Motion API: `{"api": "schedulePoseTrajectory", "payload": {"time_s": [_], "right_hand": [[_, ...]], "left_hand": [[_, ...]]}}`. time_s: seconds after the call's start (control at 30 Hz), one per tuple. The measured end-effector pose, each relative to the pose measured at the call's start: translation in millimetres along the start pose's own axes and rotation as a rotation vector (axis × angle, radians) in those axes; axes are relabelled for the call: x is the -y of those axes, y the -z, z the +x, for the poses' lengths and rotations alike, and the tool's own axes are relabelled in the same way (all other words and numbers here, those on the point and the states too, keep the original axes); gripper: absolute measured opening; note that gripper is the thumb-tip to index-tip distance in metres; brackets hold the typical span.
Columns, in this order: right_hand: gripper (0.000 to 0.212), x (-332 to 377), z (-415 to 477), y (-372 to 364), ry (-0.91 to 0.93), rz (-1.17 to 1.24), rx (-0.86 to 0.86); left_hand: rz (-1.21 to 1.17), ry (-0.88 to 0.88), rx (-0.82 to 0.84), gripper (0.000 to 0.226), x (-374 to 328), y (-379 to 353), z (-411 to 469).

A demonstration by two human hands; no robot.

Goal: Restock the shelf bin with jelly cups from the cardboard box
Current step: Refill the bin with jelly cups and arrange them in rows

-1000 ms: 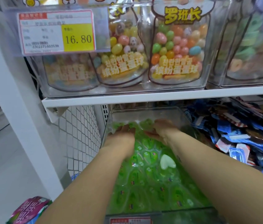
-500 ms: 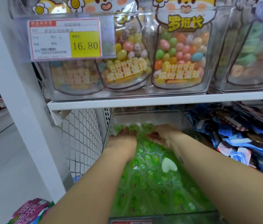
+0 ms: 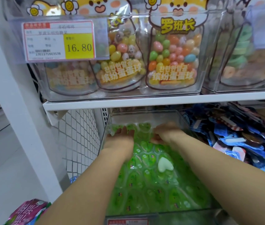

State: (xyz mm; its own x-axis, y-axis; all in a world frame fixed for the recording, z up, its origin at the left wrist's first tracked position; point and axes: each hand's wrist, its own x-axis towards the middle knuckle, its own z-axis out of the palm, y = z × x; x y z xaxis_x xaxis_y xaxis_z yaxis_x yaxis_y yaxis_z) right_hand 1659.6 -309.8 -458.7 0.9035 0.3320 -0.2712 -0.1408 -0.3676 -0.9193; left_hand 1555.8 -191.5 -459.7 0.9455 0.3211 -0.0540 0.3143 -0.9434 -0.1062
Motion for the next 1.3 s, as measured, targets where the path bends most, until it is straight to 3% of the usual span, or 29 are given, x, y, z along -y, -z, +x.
{"api": "schedulePoseTrajectory", "payload": {"time_s": [0.1, 0.17, 0.33, 0.43, 0.53, 0.67, 0.83, 0.97, 1.03, 1.13, 1.23, 1.27, 1.3], "right_hand": [[0.015, 8.1, -38.0, 19.5, 0.268, -0.467, 0.039], [0.028, 13.7, -67.4, 30.6, 0.442, -0.775, 0.060], [0.048, 7.4, -102.7, 42.4, 0.604, -1.109, 0.274], [0.053, -7.8, -104.2, 36.7, 0.638, -1.261, 0.312], [0.052, -22.5, -102.1, 31.6, 0.651, -1.226, 0.251], [0.040, -19.7, -97.6, 43.8, 0.618, -0.869, 0.092], [0.015, -2.6, -106.0, 44.2, 0.165, -0.042, 0.375], [0.024, 2.3, -110.6, 41.9, 0.066, 0.225, 0.407], [0.028, 0.2, -111.1, 42.3, 0.050, 0.302, 0.383], [0.020, -4.5, -109.5, 42.4, 0.123, 0.209, 0.292], [0.008, -9.7, -107.4, 49.0, 0.426, -0.295, 0.109], [0.002, -9.6, -109.2, 50.4, 0.510, -0.436, 0.104], [0.008, -11.1, -110.2, 51.1, 0.565, -0.549, 0.132]], "left_hand": [[-0.013, -0.003, 0.001, 0.072, -0.7, 1.1, -1.9], [-0.021, -0.002, 0.009, 0.071, -2.2, 2.1, -4.9], [-0.054, -0.033, -0.009, 0.074, -8.4, 7.3, -22.4], [-0.097, -0.066, -0.060, 0.072, -10.4, 8.4, -35.9], [-0.152, -0.122, -0.082, 0.068, -15.0, 11.2, -50.2], [-0.364, -0.301, -0.132, 0.062, -19.4, 14.8, -65.0], [-0.813, -0.373, -0.228, 0.047, -22.4, 9.6, -67.8], [-1.150, -0.235, -0.294, 0.016, -22.2, 8.6, -58.4], [-1.311, -0.167, -0.241, 0.015, -23.1, 10.8, -56.6], [-1.307, -0.136, -0.174, 0.016, -22.8, 13.9, -57.2], [-0.961, -0.205, -0.177, 0.016, -19.2, 15.8, -60.2], [-0.824, -0.246, -0.170, 0.013, -19.0, 16.7, -61.5], [-0.733, -0.289, -0.150, 0.007, -19.4, 17.8, -63.9]]}}
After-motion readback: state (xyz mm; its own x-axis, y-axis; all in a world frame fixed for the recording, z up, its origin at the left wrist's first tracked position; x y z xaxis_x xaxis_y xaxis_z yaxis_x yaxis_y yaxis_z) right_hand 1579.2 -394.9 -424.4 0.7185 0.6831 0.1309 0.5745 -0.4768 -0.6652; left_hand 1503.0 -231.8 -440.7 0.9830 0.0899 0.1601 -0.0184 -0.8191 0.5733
